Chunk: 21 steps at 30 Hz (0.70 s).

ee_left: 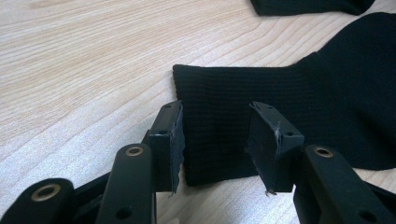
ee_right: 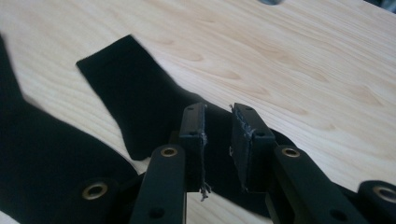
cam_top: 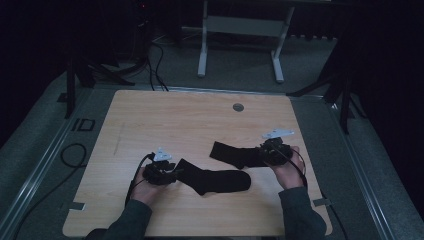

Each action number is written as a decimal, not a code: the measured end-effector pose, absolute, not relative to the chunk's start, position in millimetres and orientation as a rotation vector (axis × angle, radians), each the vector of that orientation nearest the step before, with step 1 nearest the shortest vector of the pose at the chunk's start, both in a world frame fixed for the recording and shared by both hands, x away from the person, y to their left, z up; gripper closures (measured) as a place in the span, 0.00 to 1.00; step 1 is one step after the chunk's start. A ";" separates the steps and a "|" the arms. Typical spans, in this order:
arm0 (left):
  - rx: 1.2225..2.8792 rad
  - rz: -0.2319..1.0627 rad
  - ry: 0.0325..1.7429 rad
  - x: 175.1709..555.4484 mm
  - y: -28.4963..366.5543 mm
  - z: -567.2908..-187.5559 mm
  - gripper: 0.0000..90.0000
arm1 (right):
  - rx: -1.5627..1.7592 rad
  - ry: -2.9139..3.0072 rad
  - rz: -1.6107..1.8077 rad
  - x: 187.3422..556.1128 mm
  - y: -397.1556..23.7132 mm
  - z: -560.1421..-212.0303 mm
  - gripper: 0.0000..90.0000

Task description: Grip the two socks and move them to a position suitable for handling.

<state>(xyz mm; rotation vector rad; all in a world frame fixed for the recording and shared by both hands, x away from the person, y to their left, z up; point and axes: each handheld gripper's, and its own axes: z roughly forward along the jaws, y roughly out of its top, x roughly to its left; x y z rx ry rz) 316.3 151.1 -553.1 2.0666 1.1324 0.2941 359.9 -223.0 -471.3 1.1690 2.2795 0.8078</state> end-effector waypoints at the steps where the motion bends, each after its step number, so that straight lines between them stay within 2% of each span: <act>1: 2.067 0.294 1.132 316.3 151.2 -553.1 0.63 | 1.146 2.297 0.803 361.5 -219.0 -473.5 0.82; 9: 2.060 0.295 1.134 316.2 151.9 -552.6 0.63 | 1.017 2.373 0.784 371.2 -195.9 -484.1 0.80; 21: 2.056 0.291 1.135 316.2 152.3 -552.6 0.63 | 0.806 2.557 0.686 392.4 -153.7 -510.7 0.68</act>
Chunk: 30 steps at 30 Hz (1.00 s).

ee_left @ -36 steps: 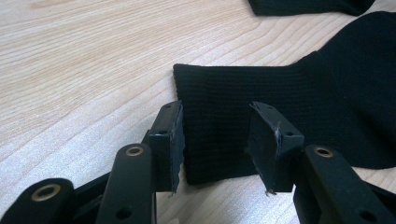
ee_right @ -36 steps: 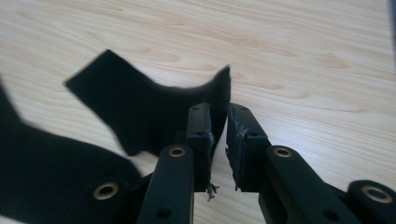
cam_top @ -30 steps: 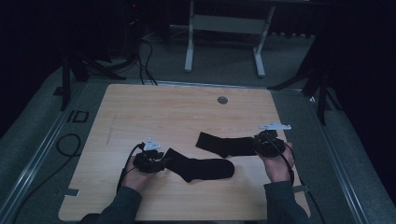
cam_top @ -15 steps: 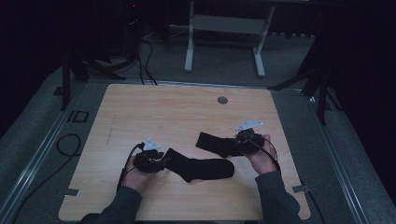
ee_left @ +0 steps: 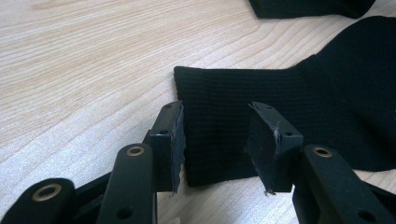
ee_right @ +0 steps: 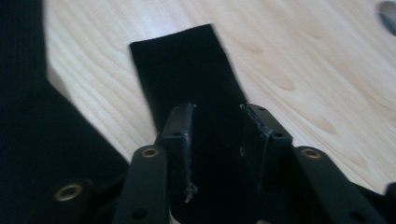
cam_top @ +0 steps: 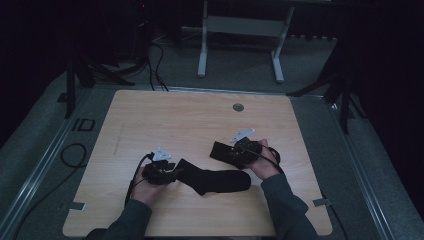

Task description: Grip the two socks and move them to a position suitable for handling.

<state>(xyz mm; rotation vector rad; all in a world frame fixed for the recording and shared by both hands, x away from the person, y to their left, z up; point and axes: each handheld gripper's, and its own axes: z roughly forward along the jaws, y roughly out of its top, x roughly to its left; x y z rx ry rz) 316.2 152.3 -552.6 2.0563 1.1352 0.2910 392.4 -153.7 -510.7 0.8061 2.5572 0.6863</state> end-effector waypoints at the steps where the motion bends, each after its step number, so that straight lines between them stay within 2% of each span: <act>1: 2.057 0.292 1.135 316.2 152.2 -552.5 0.63 | 0.789 2.569 0.675 393.6 -150.2 -512.8 0.67; 10: 2.059 0.292 1.133 316.2 151.8 -552.6 0.64 | 0.721 2.679 0.571 411.2 -131.7 -526.3 0.56; 16: 2.061 0.293 1.137 316.2 151.6 -552.7 0.64 | 0.869 2.763 0.611 428.7 -137.7 -535.3 0.48; 20: 2.069 0.295 1.132 315.9 150.7 -552.8 0.65 | 0.912 2.780 0.638 433.8 -141.0 -536.2 0.48; 23: 2.072 0.298 1.135 315.5 149.7 -552.9 0.65 | 0.938 2.770 0.613 434.5 -138.3 -535.2 0.53; 30: 2.079 0.312 1.148 316.0 149.2 -553.7 0.67 | 1.047 2.692 0.651 436.3 -139.9 -535.1 0.87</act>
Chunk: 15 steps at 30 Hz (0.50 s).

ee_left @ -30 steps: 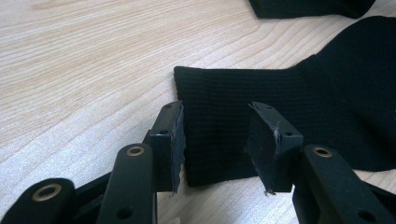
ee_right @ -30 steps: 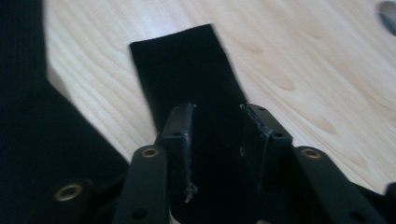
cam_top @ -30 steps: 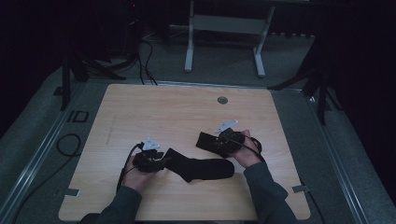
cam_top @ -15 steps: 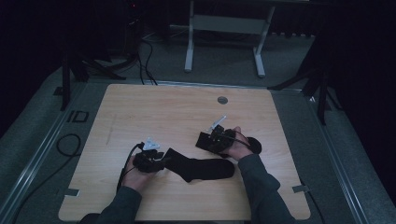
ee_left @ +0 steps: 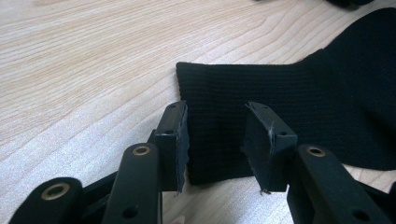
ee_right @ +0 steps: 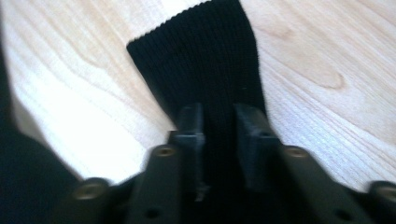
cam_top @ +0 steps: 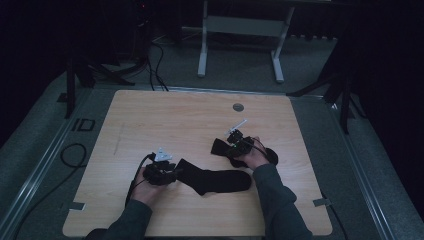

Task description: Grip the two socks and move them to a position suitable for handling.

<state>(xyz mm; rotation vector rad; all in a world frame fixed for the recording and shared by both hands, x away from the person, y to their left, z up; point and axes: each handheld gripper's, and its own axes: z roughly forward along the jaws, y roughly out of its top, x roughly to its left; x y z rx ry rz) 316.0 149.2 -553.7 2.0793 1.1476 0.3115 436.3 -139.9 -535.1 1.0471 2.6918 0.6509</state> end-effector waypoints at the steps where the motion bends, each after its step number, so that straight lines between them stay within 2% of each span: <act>1: 2.080 0.310 1.147 316.0 149.2 -553.7 0.67 | 1.062 2.681 0.656 436.5 -140.5 -535.3 0.91; 9: 2.078 0.308 1.153 316.6 150.6 -553.9 0.67 | 1.126 2.649 0.719 426.8 -139.7 -529.8 0.93; 15: 2.088 0.311 1.155 316.1 149.1 -554.4 0.67 | 1.082 2.615 0.829 406.6 -138.5 -504.6 0.93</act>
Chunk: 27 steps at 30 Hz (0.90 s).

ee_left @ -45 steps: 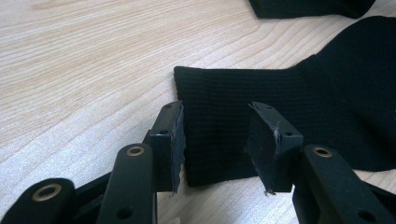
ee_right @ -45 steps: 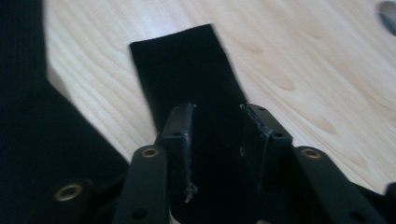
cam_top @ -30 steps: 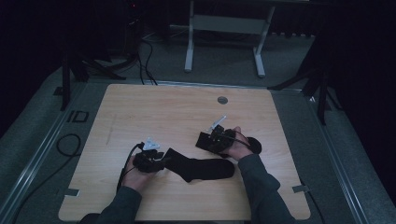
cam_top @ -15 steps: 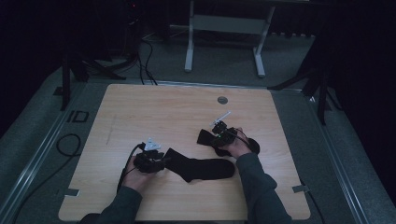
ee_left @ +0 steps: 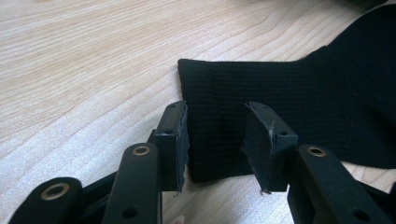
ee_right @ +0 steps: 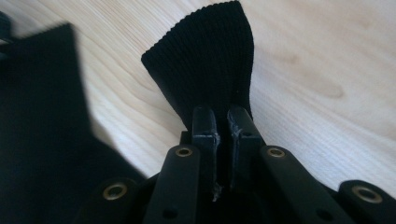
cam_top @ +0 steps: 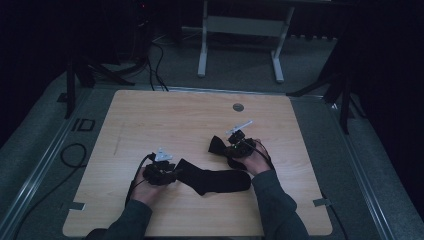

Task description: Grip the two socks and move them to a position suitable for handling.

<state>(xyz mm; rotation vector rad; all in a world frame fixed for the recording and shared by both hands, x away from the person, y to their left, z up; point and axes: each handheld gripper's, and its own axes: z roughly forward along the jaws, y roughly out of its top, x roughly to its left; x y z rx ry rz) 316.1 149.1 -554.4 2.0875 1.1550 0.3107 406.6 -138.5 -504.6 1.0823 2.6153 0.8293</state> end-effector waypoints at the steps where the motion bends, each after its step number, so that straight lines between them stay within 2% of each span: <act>1: 2.090 0.309 1.155 316.1 148.7 -554.7 0.67 | 1.070 2.608 0.849 403.5 -138.9 -499.1 0.93; 17: 2.111 0.306 1.152 315.8 145.5 -556.3 0.67 | 0.848 2.456 1.082 346.1 -126.2 -411.7 0.93; 22: 2.107 0.304 1.155 315.5 145.6 -556.6 0.67 | 0.838 2.465 1.089 334.5 -119.9 -406.1 0.93; 27: 2.108 0.304 1.154 314.5 144.7 -556.9 0.67 | 0.902 2.509 1.100 330.7 -111.1 -422.5 0.93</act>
